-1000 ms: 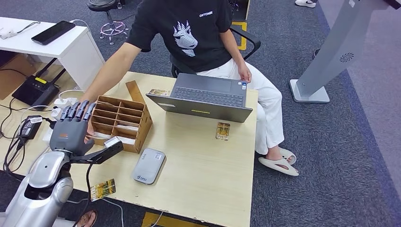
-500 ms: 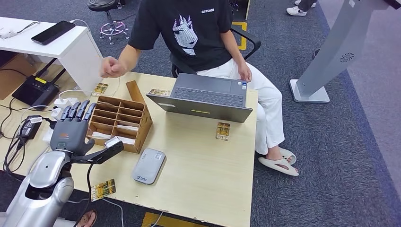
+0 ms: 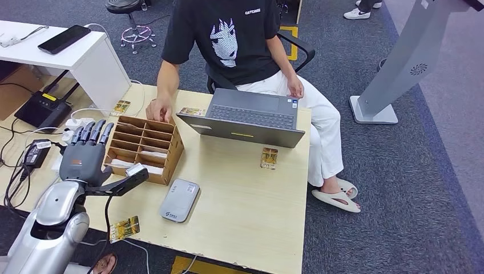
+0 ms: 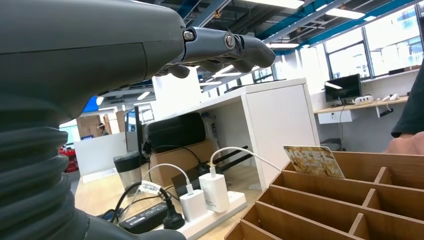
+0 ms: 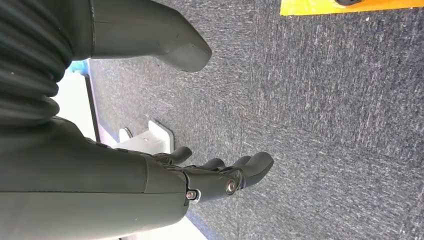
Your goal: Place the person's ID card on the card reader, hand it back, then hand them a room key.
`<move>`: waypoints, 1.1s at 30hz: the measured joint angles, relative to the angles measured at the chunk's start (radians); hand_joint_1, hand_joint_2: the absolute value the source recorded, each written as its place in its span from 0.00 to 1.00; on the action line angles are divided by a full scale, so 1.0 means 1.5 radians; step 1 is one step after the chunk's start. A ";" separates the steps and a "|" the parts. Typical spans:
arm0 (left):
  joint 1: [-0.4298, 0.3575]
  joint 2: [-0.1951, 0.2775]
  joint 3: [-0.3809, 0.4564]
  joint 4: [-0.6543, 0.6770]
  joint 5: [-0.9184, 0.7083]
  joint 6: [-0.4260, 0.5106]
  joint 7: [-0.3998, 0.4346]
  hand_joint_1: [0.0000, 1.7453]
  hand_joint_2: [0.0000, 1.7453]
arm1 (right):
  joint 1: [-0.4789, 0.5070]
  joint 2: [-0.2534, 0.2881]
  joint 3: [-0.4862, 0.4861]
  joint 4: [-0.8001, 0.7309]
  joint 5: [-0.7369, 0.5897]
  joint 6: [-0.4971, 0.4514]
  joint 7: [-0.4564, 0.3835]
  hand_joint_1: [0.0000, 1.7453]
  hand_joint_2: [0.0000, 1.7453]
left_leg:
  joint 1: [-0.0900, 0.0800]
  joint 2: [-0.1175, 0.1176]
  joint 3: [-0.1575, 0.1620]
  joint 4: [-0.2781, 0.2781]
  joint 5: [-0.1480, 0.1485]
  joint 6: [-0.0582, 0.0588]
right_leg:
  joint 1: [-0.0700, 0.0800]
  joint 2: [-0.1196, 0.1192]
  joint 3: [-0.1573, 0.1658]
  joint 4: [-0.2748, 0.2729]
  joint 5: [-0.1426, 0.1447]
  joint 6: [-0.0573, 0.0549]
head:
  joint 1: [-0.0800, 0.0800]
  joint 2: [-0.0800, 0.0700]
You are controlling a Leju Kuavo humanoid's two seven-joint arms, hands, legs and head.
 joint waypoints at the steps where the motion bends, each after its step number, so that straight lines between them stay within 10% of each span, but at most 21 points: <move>1: 0.000 0.000 0.000 0.000 0.000 0.000 0.000 0.00 1.00 | 0.000 0.000 0.000 0.000 0.000 0.000 0.000 0.00 1.00 | 0.000 0.000 0.000 0.000 0.000 0.000 | 0.000 0.000 0.000 0.000 0.000 0.000 | 0.000 0.000; 33: -0.023 0.020 0.051 0.104 -0.034 -0.020 0.035 0.00 1.00 | -0.001 0.000 -0.008 0.000 0.030 0.009 0.003 0.00 1.00 | 0.000 0.000 0.000 0.000 0.000 0.000 | 0.000 0.000 0.000 0.000 0.000 0.000 | 0.000 0.000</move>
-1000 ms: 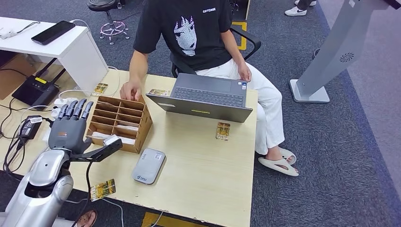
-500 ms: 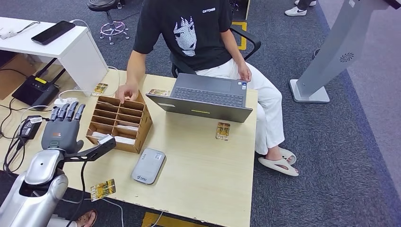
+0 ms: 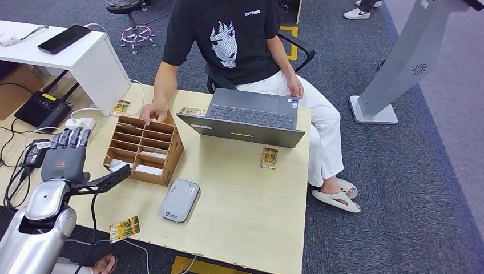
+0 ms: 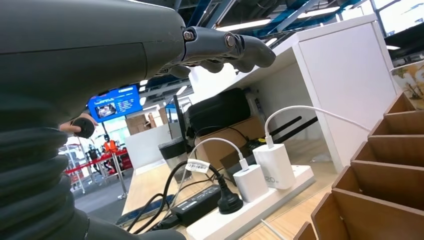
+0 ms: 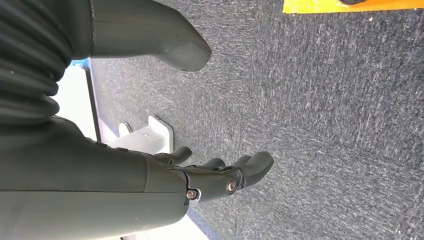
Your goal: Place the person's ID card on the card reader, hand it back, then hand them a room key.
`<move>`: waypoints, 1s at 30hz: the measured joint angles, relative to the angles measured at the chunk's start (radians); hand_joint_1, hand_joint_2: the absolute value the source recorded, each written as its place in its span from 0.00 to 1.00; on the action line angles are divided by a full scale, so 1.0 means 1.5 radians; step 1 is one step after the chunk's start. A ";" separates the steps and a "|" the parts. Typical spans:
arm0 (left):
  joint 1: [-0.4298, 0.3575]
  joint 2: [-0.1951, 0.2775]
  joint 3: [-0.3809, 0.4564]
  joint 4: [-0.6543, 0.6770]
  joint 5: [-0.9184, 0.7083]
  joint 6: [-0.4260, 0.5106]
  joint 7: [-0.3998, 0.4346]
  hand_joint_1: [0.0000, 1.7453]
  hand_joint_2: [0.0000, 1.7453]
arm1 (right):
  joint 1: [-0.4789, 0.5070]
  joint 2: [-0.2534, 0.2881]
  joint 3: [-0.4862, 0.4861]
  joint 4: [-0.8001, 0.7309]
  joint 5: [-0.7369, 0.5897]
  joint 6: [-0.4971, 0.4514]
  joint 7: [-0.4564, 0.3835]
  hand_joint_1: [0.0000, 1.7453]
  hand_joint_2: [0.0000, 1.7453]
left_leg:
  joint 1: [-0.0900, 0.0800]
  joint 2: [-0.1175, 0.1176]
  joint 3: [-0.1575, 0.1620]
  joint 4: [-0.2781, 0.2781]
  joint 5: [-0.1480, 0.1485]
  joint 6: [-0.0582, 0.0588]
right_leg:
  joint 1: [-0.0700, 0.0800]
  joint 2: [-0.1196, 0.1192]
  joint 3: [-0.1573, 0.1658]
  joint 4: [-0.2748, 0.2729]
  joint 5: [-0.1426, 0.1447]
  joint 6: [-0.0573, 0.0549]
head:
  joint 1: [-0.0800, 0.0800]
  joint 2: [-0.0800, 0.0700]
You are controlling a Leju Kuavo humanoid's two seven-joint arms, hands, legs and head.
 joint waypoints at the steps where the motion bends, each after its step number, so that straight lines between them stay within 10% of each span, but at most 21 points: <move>1: 0.000 0.000 0.000 0.002 0.000 0.000 0.000 0.00 1.00 | 0.000 0.000 0.000 0.000 0.000 0.000 0.000 0.00 1.00 | 0.000 0.000 0.000 0.000 0.000 0.000 | 0.000 0.000 0.000 0.000 0.000 0.000 | 0.000 0.000; 30: -0.007 -0.067 0.004 0.065 -0.011 0.073 -0.065 0.00 1.00 | -0.004 0.000 -0.014 0.000 0.033 0.005 -0.003 0.00 1.00 | 0.000 0.000 0.000 0.000 0.000 0.000 | 0.000 0.000 0.000 0.000 0.000 0.000 | 0.000 0.000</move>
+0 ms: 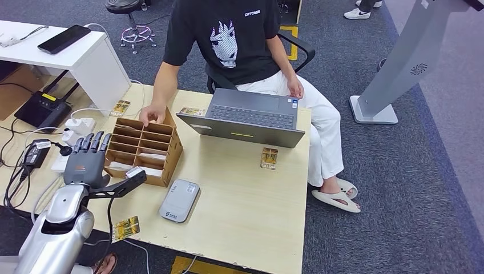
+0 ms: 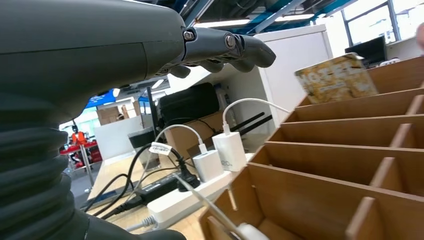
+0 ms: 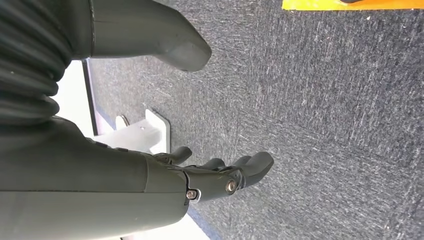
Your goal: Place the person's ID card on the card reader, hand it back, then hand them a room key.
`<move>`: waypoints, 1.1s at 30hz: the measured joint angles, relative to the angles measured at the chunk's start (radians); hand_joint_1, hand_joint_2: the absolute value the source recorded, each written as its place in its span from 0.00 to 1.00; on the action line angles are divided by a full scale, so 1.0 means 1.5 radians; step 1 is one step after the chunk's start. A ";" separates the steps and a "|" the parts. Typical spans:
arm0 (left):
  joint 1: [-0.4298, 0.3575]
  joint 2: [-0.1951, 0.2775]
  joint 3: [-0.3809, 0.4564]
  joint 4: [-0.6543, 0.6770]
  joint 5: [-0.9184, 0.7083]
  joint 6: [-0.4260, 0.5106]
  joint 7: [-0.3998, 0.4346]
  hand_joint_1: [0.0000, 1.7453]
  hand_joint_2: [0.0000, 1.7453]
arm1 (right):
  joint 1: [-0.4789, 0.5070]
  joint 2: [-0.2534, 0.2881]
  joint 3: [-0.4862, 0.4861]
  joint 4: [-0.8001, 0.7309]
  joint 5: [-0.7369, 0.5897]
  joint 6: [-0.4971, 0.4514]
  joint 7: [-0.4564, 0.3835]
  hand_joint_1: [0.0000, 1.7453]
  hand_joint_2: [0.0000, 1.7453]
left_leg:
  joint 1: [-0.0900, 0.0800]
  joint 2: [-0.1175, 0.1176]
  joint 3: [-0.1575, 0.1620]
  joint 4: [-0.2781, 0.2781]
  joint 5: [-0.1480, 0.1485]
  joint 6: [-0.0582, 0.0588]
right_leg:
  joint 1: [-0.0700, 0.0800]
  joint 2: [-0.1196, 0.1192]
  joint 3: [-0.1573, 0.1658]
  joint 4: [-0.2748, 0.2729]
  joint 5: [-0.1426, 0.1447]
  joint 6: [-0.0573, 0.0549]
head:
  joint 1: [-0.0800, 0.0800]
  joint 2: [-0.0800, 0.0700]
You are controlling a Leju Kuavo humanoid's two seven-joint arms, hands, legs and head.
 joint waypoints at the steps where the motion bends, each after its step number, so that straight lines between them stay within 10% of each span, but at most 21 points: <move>1: 0.000 -0.002 0.000 0.000 0.003 0.000 -0.004 0.00 1.00 | 0.000 0.000 -0.001 0.000 0.001 0.000 0.000 0.00 1.00 | 0.000 0.000 0.000 0.000 0.000 0.000 | 0.000 0.000 0.000 0.000 0.000 0.000 | 0.000 0.000; 20: -0.003 -0.004 0.000 0.017 0.072 -0.056 -0.028 0.01 1.00 | -0.001 0.000 -0.014 0.000 0.013 0.007 -0.004 0.00 1.00 | 0.000 0.000 0.000 0.000 0.000 0.000 | 0.000 0.000 0.000 0.000 0.000 0.000 | 0.000 0.000; 22: -0.004 -0.002 0.000 0.018 0.073 -0.057 -0.028 0.14 1.00 | -0.001 0.000 -0.015 0.000 0.013 0.007 -0.004 0.00 1.00 | 0.000 0.000 0.000 0.000 0.000 0.000 | 0.000 0.000 0.000 0.000 0.000 0.000 | 0.000 0.000; 27: -0.004 0.001 0.000 0.023 0.083 -0.071 -0.028 0.91 1.00 | -0.001 0.000 -0.018 0.000 0.015 0.007 -0.005 0.00 1.00 | 0.000 0.000 0.000 0.000 0.000 0.000 | 0.000 0.000 0.000 0.000 0.000 0.000 | 0.000 0.000; 33: -0.011 0.011 0.000 0.027 0.102 -0.091 -0.032 0.98 1.00 | -0.002 0.000 -0.022 0.000 0.020 0.007 -0.009 0.00 1.00 | 0.000 0.000 0.000 0.000 0.000 0.000 | 0.000 0.000 0.000 0.000 0.000 0.000 | 0.000 0.000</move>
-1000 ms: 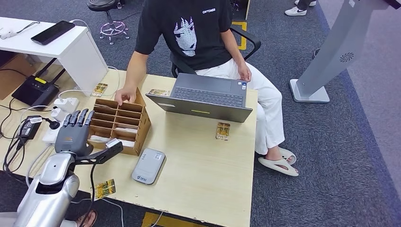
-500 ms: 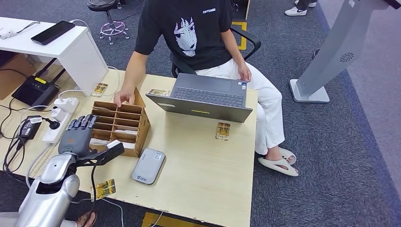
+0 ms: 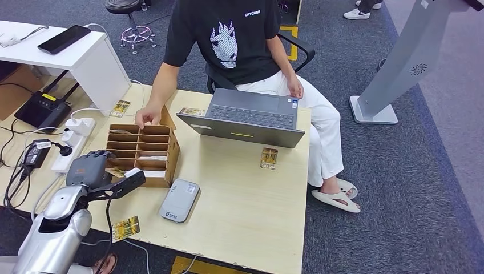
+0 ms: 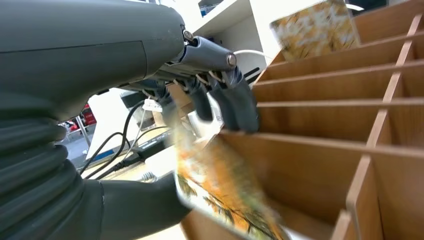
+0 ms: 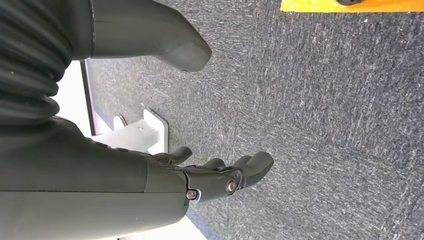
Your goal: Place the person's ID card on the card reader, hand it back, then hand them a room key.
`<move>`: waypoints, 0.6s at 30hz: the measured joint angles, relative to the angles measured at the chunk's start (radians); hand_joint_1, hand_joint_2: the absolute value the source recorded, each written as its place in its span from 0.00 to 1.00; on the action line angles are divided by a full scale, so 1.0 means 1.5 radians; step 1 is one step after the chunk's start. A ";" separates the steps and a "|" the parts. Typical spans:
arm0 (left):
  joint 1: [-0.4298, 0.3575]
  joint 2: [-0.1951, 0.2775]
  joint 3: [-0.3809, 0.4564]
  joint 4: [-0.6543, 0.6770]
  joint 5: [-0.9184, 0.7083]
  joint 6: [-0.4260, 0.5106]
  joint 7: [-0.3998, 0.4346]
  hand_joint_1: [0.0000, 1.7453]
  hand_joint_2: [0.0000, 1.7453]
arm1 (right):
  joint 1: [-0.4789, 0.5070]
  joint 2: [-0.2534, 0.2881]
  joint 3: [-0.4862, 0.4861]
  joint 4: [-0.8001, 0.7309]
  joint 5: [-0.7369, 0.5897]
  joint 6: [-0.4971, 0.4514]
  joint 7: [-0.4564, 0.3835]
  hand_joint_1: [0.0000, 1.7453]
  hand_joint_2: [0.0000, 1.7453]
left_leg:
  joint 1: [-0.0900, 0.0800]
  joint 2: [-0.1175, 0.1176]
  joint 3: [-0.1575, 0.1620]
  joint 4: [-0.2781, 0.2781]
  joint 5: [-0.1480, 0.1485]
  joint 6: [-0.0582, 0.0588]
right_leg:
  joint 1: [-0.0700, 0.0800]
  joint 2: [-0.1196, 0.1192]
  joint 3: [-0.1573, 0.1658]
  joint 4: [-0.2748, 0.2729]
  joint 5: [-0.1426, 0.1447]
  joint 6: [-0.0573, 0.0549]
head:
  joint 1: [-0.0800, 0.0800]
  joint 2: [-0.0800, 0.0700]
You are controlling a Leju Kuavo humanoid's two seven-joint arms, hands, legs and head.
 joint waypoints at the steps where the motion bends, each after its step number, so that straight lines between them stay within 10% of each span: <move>1: -0.002 0.001 0.000 0.000 0.002 -0.001 0.000 0.99 1.00 | 0.000 0.000 -0.001 0.000 0.001 0.000 0.000 0.00 1.00 | 0.000 0.000 0.000 0.000 0.000 0.000 | 0.000 0.000 0.000 0.000 0.000 0.000 | 0.000 0.000; 18: -0.010 0.003 -0.004 0.003 0.016 0.002 -0.005 0.93 1.00 | -0.001 0.000 -0.012 0.000 0.007 0.000 -0.003 0.00 1.00 | 0.000 0.001 0.000 0.000 -0.001 0.000 | 0.000 0.001 0.000 0.000 0.000 0.000 | 0.000 0.000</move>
